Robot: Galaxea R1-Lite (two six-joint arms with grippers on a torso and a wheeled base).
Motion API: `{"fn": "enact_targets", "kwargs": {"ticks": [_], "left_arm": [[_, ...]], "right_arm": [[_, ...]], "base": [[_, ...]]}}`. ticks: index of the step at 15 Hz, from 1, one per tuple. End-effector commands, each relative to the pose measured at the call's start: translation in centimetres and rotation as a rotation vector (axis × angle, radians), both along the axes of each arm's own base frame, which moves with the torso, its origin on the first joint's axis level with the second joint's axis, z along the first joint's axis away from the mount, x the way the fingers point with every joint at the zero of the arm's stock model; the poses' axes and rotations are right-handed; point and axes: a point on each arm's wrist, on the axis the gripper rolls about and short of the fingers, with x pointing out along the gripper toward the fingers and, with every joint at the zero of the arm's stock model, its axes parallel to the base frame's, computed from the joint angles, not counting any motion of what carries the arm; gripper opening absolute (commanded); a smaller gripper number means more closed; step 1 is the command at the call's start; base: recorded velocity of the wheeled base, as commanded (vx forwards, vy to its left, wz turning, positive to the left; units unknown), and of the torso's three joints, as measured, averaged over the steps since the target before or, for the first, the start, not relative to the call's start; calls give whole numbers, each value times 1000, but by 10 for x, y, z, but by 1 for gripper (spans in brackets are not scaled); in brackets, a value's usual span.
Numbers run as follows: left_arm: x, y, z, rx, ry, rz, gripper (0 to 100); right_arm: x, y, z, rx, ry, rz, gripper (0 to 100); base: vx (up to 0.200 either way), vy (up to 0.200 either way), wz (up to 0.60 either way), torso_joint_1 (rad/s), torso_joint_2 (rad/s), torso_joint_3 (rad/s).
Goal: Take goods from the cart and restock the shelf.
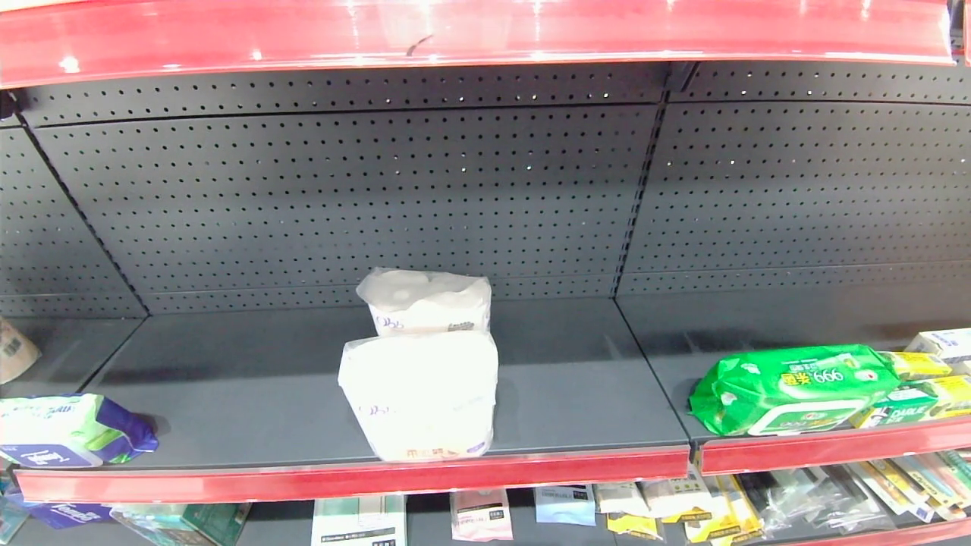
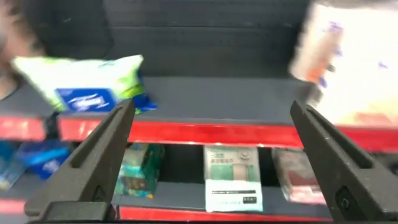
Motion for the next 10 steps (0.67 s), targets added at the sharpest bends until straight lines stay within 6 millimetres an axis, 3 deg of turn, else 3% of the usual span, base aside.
{"fn": "enact_targets", "kwargs": {"ticks": [1, 6, 8, 10], "left_arm": [[1, -1, 0, 21, 6, -60, 100], [2, -3, 0, 67, 20, -109, 100], [1, 0, 0, 66, 23, 19, 100], [1, 0, 0, 68, 23, 20, 100]], "right_arm": [[0, 0, 0, 0, 1, 1, 100], [0, 0, 0, 0, 1, 1, 100], [0, 0, 0, 1, 1, -1, 100], [0, 0, 0, 0, 1, -1, 100]], "base": [[0, 0, 0, 0, 0, 0], [0, 0, 0, 0, 0, 0], [0, 0, 0, 0, 0, 0], [0, 0, 0, 0, 0, 0]]}}
